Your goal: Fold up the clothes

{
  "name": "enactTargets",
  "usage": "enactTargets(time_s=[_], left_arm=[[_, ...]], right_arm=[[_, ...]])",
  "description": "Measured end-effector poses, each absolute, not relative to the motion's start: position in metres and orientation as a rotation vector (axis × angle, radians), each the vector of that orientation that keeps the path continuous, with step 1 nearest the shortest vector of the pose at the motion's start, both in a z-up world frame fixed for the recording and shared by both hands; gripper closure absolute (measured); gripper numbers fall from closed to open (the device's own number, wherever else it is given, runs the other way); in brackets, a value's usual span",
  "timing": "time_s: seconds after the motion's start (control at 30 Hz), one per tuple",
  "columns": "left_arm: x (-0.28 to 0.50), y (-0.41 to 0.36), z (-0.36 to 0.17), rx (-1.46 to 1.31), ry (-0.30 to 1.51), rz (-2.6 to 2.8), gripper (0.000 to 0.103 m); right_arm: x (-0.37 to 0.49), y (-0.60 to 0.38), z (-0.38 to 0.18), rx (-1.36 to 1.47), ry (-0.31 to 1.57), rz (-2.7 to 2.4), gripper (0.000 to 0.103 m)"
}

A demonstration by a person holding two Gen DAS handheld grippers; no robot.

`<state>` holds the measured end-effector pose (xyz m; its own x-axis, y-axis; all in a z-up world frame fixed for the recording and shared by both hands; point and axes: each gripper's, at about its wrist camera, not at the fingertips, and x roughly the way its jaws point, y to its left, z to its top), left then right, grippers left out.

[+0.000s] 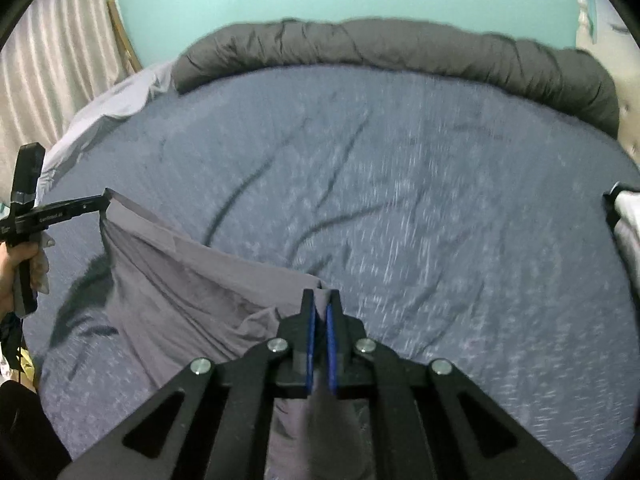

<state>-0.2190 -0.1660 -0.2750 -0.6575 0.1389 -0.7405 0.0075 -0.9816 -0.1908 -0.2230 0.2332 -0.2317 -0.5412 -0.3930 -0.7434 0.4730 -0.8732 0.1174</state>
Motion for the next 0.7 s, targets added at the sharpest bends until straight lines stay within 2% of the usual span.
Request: enactTargets(time_s=[0.47, 0.7], left_arm=[[-0.173, -0.146, -0.117, -0.956, -0.21, 2.871, 0.1], [-0.143, -0.138, -0.064, -0.862, -0.208, 2.88, 0.1]], right_arm=[[-0.151, 0.263, -0.078, 0.803, 0.093, -2.485, 0.099], [-0.118, 0.268, -0.038, 0.743, 0.123, -2.488, 0.099]])
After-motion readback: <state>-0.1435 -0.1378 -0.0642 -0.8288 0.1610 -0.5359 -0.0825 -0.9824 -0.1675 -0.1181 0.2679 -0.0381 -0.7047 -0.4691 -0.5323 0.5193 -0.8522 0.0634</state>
